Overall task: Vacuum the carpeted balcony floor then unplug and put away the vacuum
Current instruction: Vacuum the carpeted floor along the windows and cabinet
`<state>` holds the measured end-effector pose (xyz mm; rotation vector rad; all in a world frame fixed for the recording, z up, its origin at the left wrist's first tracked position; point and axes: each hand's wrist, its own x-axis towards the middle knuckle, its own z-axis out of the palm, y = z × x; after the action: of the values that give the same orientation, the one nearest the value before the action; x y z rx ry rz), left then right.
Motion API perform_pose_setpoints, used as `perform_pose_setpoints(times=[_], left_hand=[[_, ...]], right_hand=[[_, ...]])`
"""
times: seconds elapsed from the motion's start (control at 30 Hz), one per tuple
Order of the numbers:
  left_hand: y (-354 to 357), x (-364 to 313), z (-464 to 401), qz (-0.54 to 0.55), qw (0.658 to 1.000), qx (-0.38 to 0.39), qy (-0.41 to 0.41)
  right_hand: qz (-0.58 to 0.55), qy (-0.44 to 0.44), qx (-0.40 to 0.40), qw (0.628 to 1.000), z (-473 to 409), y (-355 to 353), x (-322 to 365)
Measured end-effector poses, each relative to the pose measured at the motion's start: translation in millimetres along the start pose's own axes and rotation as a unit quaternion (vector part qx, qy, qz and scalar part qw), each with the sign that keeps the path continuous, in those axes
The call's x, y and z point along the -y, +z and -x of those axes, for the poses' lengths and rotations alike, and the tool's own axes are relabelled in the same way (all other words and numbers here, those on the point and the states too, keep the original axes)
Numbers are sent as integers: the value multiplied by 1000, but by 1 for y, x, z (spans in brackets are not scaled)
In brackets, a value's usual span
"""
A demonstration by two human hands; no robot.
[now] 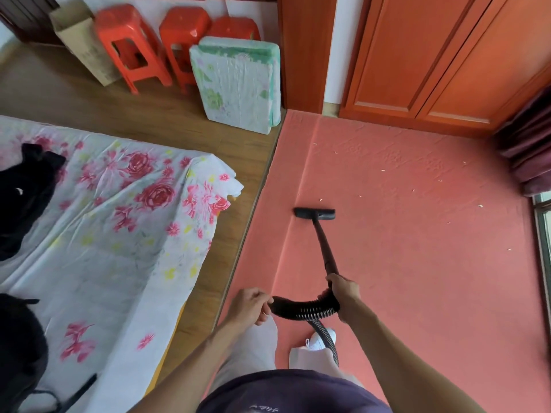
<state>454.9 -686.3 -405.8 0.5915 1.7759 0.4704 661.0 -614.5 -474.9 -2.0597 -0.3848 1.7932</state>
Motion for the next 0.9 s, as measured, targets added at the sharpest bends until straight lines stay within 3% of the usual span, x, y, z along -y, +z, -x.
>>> perform_pose_setpoints(times=[0.27, 0.5, 0.67, 0.9], left_hand=[[2, -12, -10, -8, 1000, 2, 13], [6, -15, -11, -15, 1000, 13, 9], [0, -15, -9, -8, 1000, 5, 9], [-9, -9, -9, 12, 1000, -21, 1]], right_hand=[[8, 31, 5, 999, 61, -34, -25], [117, -35, 6, 992, 30, -3, -15], [-20, -8, 10, 1000, 19, 10, 10], [-34, 32, 9, 999, 34, 0, -20]])
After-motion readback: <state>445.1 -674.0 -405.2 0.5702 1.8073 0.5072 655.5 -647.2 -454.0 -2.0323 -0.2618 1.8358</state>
